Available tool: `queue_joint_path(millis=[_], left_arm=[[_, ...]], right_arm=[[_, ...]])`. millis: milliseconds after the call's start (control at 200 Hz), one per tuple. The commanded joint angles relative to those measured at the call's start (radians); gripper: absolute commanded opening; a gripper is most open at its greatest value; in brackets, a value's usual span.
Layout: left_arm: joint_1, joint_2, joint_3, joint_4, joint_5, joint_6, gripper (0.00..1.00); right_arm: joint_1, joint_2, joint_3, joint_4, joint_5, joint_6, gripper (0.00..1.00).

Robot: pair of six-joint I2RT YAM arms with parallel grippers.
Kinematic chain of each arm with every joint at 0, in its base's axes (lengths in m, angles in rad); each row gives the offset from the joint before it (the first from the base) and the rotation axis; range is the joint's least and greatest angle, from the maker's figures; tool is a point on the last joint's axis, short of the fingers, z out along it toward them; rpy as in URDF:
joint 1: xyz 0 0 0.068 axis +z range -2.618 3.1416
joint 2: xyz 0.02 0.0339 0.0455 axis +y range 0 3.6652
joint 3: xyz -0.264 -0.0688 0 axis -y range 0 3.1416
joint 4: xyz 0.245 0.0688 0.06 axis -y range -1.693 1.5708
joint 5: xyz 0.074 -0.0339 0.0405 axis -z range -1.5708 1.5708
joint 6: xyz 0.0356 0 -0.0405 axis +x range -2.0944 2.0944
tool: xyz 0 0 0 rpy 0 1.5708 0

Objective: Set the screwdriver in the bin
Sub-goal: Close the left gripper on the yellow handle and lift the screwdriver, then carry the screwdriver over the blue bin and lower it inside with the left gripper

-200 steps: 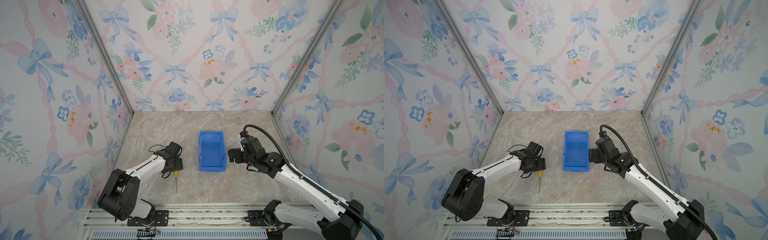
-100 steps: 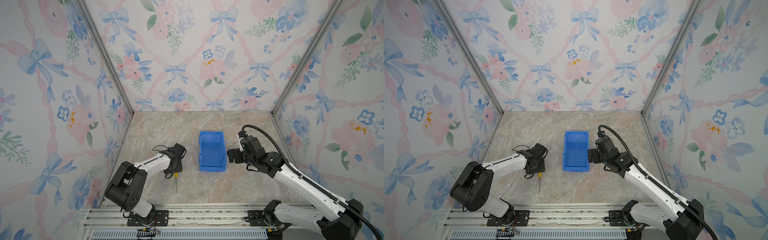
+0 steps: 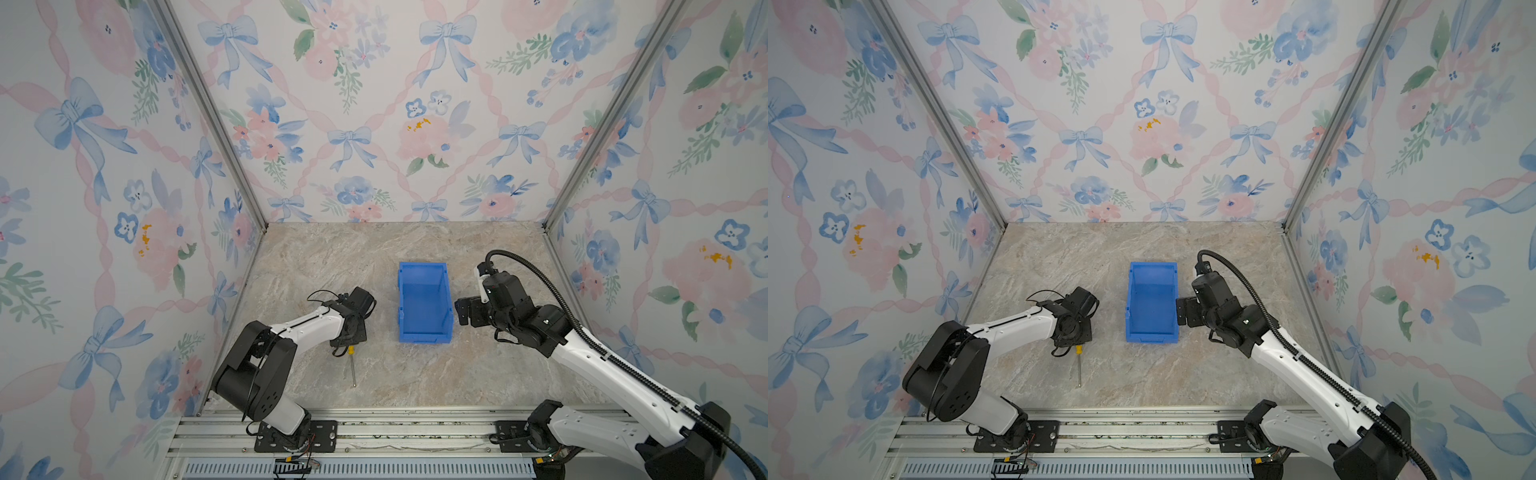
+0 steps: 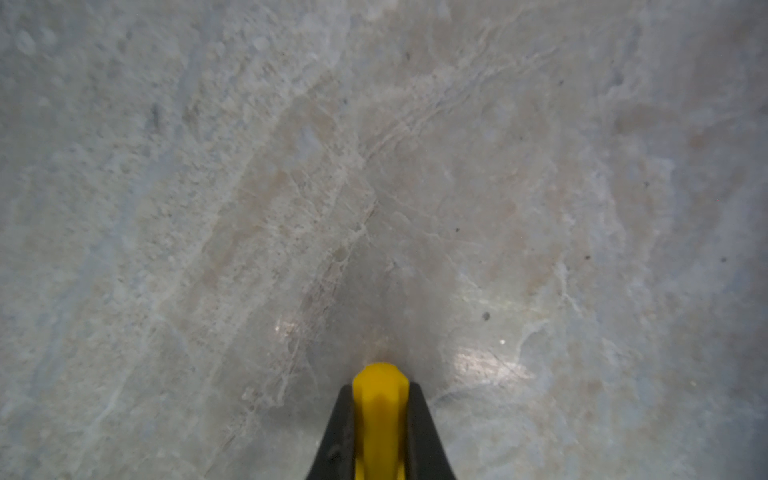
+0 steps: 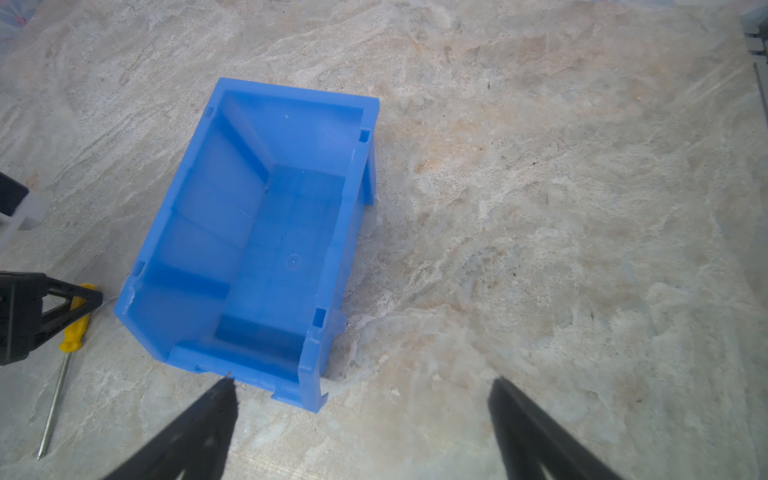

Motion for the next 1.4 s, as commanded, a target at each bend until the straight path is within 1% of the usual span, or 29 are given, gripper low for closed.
queue_joint_path(millis=[0, 140, 270, 400, 575, 710, 845, 950, 1075, 1215, 1390], left_arm=[[-0.008, -0.029, 0.003, -0.028, 0.033, 0.005, 0.00], [-0.009, -0.102, 0.020, -0.032, 0.045, 0.011, 0.00], [-0.024, -0.159, 0.074, -0.050, 0.073, 0.025, 0.00], [-0.070, -0.168, 0.193, -0.083, 0.082, 0.033, 0.00], [-0.143, -0.119, 0.375, -0.105, 0.081, 0.039, 0.00], [-0.199, -0.040, 0.535, -0.104, 0.090, 0.042, 0.00], [-0.243, 0.106, 0.696, -0.101, 0.100, 0.052, 0.00], [-0.254, 0.239, 0.821, -0.101, 0.080, 0.057, 0.00], [-0.251, 0.360, 0.918, -0.100, 0.050, 0.040, 0.00], [-0.247, 0.455, 0.984, -0.100, 0.042, 0.034, 0.00], [-0.237, 0.504, 0.975, -0.099, 0.024, 0.012, 0.00]], right_arm=[[0.002, -0.008, 0.005, 0.014, 0.012, 0.012, 0.97], [-0.014, 0.005, 0.004, 0.027, 0.004, 0.023, 0.97], [-0.062, 0.018, 0.007, 0.040, -0.028, 0.040, 0.97], [-0.109, 0.025, 0.011, 0.045, -0.047, 0.047, 0.97], [-0.161, 0.036, 0.006, 0.049, -0.074, 0.068, 0.97], [-0.182, 0.041, 0.002, 0.055, -0.080, 0.082, 0.97], [-0.190, 0.051, 0.009, 0.056, -0.077, 0.085, 0.97], [-0.194, 0.057, 0.017, 0.053, -0.072, 0.085, 0.97], [-0.196, 0.048, 0.025, 0.038, -0.060, 0.086, 0.97], [-0.202, 0.020, 0.018, 0.020, -0.045, 0.086, 0.97], [-0.216, -0.022, -0.003, 0.001, -0.032, 0.090, 0.97]])
